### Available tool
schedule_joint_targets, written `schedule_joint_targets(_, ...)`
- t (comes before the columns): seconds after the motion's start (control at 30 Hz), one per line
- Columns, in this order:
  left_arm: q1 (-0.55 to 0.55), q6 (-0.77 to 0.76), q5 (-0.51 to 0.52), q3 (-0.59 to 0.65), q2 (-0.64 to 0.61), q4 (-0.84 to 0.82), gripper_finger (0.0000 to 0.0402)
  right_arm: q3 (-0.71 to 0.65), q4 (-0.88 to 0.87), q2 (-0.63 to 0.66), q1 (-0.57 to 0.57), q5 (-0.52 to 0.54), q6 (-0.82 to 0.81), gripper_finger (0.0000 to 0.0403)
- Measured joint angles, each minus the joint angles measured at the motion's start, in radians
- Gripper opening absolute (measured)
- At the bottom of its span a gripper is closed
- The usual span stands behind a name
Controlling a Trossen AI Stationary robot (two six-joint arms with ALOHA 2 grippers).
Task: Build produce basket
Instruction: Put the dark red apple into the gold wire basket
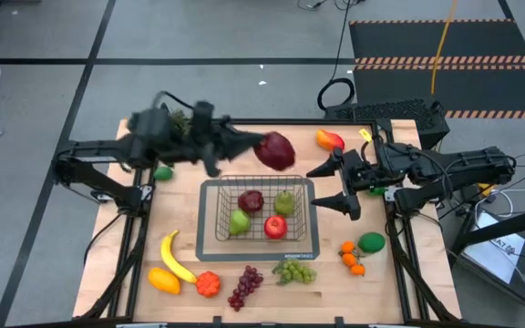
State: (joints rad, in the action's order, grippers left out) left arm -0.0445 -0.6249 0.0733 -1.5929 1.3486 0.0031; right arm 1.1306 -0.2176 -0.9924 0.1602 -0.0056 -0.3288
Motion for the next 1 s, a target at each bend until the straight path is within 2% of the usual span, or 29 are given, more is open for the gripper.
schedule_joint_targets(0.2, 0.071, -0.173, -0.078, -0.002, -0.093, -0.025, 0.0001, 0.0, -0.004, 0.0, 0.012, 0.0, 0.009, 0.0375)
schedule_joint_targets(0.4, 0.16, -0.232, -0.147, 0.0, -0.192, -0.091, 0.0002, 0.0, -0.004, 0.0, 0.012, 0.0, 0.03, 0.0375)
schedule_joint_targets(0.67, 0.305, -0.383, -0.297, 0.0, -0.284, -0.192, 0.0002, 0.0, -0.002, 0.0, 0.012, 0.0, 0.028, 0.0375)
schedule_joint_targets(1.0, 0.431, -0.413, -0.451, 0.0, -0.336, -0.276, 0.0003, 0.0, 0.004, 0.0, 0.012, 0.004, 0.034, 0.0375)
